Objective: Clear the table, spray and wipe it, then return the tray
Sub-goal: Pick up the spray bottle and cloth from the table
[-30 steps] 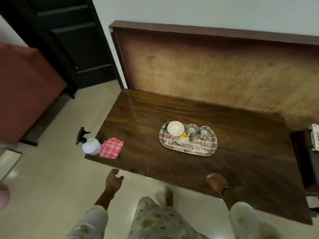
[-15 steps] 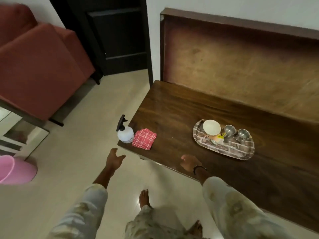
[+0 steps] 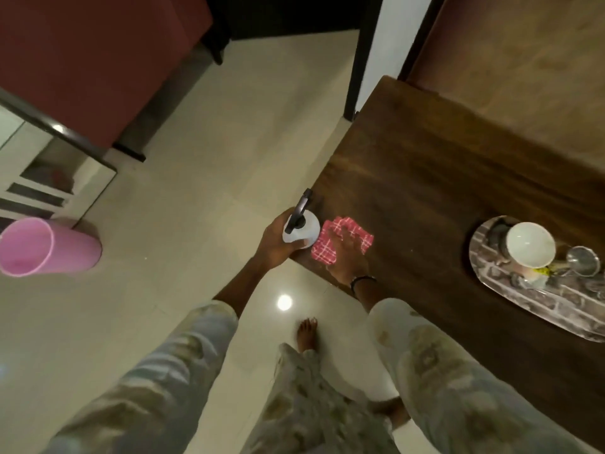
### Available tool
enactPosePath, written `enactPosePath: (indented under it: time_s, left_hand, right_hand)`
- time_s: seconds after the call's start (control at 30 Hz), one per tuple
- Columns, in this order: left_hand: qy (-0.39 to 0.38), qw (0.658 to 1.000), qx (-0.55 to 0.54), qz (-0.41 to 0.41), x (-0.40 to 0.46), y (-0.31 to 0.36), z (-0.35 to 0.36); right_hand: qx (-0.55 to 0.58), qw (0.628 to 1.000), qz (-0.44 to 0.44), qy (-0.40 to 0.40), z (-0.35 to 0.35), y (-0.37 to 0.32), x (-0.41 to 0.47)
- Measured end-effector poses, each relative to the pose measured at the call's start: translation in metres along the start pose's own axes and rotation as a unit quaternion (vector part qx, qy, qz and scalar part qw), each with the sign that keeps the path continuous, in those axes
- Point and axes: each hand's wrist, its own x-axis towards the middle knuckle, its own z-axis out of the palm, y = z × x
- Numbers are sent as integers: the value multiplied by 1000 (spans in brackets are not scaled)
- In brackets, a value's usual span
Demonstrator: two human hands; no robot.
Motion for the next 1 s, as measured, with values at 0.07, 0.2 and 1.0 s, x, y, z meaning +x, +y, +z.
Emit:
enactPosePath:
  time_s: [0.07,0.2,1.0]
  left_hand:
    - [-8,999,-32,-1,12,-5,5]
    - [22,999,-48,-8,26,-11,12]
    - [41,969,-186,-158,-108,29,88]
  right_hand:
    - [-23,1000,8,0,11,1,20]
    - [-67,995,58,-34,29,-10,23]
    - [15,995,94,16,0,90,-170]
